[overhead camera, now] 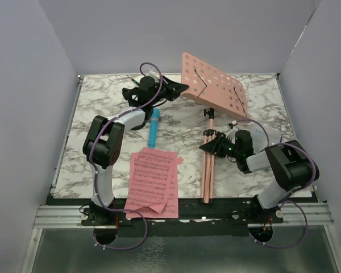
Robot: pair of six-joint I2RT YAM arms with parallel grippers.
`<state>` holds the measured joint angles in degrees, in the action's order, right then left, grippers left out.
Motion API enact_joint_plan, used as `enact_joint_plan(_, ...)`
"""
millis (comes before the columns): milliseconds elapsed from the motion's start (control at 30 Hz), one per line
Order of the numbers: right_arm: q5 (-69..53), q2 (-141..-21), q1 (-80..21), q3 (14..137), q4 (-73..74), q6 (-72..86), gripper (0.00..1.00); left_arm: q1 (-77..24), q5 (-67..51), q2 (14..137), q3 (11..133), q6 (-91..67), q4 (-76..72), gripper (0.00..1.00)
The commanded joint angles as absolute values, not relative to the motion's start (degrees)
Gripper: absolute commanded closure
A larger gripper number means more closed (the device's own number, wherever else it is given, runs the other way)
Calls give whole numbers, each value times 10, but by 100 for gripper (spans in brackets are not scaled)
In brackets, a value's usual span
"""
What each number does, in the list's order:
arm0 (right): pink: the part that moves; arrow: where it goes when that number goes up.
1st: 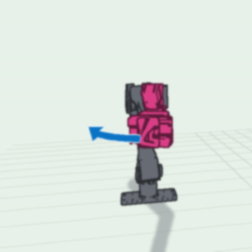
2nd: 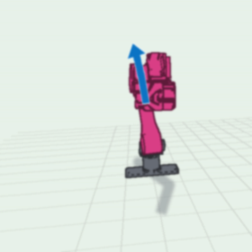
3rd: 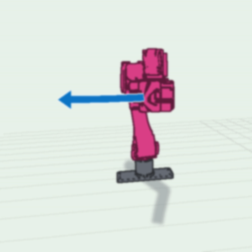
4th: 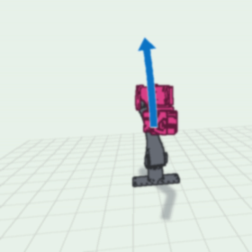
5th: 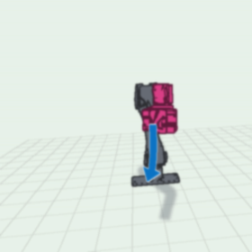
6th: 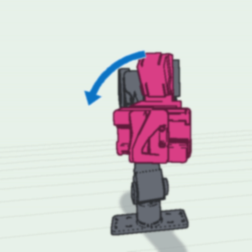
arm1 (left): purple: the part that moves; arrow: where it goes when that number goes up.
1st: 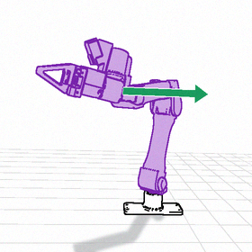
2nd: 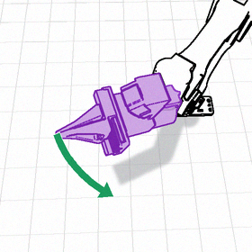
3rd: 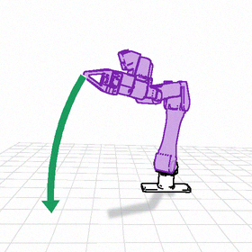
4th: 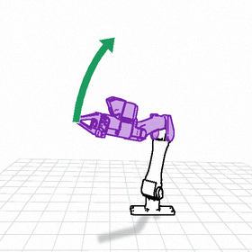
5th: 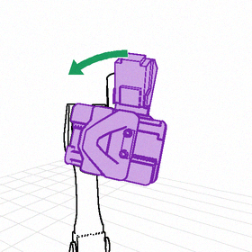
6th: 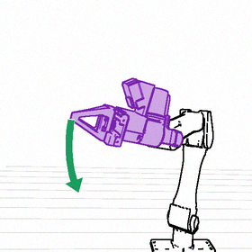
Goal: Set up the instrument practice props
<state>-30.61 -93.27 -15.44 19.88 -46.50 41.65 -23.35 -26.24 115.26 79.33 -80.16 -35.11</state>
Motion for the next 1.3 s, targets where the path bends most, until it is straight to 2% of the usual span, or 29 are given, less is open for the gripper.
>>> enact_joint_plan(0, -325, -934, -160, 204, -483, 409, 69, -249, -319, 1087, 794, -844, -489, 100)
enact_joint_plan(167, -321, -900, -160, 203, -451, 377, 97, -249, -317, 1088, 793, -844, -493, 100)
enact_joint_plan(233, -318, -882, -160, 203, -435, 360, 100, -249, -320, 1088, 795, -845, -495, 100)
enact_joint_plan(300, -314, -861, -161, 207, -415, 342, 100, -249, -324, 1088, 795, -845, -496, 94)
enact_joint_plan(367, -308, -837, -160, 214, -383, 318, 100, -249, -327, 1084, 793, -841, -498, 82)
enact_joint_plan(500, -296, -782, -160, 231, -317, 270, 100, -246, -324, 1075, 786, -831, -500, 43)
enact_joint_plan(567, -283, -755, -162, 243, -277, 247, 100, -245, -323, 1071, 784, -824, -500, 27)
enact_joint_plan(667, -264, -719, -162, 258, -229, 219, 100, -239, -323, 1067, 778, -815, -500, 12)
enact_joint_plan(767, -245, -695, -162, 256, -212, 212, 100, -231, -320, 1061, 765, -808, -500, 3)
enact_joint_plan(1033, -256, -684, -163, 265, -195, 233, 100, -202, -305, 1017, 682, -771, -497, 1)
enact_joint_plan(1267, -292, -690, -163, 295, -187, 270, 100, -192, -290, 968, 581, -689, -423, 1)
